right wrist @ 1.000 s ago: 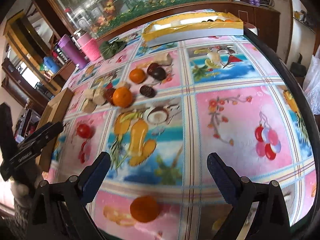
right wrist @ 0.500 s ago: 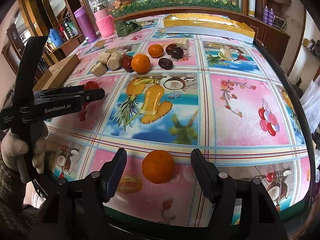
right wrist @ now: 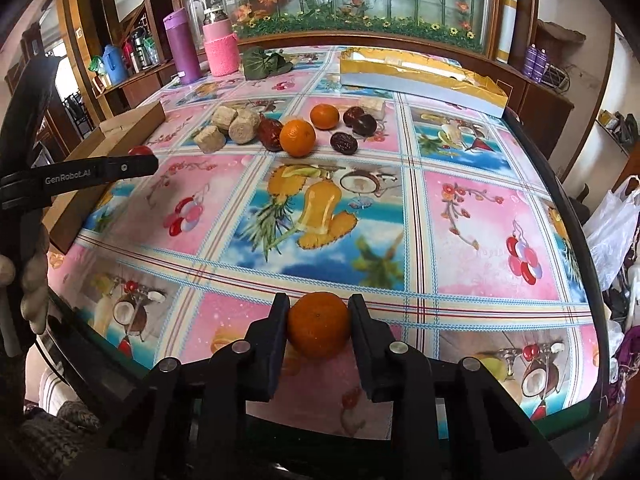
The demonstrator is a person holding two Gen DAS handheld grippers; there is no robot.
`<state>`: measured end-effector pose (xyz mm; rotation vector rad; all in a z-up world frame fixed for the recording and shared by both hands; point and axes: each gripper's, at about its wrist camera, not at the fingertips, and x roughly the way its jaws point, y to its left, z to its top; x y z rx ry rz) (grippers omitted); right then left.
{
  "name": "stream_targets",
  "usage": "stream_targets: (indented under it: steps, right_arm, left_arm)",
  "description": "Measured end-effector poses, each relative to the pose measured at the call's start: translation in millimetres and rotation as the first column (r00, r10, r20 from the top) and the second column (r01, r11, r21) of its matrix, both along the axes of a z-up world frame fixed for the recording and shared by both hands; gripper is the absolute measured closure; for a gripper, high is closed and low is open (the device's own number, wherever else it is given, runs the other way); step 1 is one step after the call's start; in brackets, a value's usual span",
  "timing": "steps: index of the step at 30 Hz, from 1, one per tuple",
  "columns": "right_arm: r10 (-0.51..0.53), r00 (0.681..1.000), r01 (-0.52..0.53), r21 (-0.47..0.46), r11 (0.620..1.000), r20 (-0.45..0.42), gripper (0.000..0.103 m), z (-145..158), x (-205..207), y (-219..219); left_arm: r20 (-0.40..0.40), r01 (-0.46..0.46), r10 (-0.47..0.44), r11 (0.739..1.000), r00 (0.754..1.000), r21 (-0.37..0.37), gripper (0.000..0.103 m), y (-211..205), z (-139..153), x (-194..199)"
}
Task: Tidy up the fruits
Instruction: 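Grasp the red cherry tomato with the left tool while the right tool grasps a mandarin orange, then carry both into the cardboard box and open both tools to release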
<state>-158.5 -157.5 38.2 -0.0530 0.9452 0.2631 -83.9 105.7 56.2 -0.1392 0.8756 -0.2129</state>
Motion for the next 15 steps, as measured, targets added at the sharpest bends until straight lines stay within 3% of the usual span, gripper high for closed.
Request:
stream_targets:
  steps: [5,10,15]
  right_arm:
    - [0.059,0.996,-0.062,0.053,0.997,0.068,0.071,37.3,6.7,21.1]
    - [0.183,0.973,-0.203,0.146,0.968,0.140,0.070,80.8,28.2,73.1]
    - [0.294,0.933,-0.336,0.211,0.918,0.207,0.070,113.2,67.2,149.1]
  left_arm:
    - [0.062,-0.101,0.105,0.993,0.993,-0.056,0.071,64.1,34.5,-19.5]
    - [0.092,-0.222,0.222,0.975,0.971,-0.007,0.071,133.4,62.8,-12.1]
    - [0.068,-0.321,0.315,0.943,0.947,0.094,0.071,199.7,74.7,36.4]
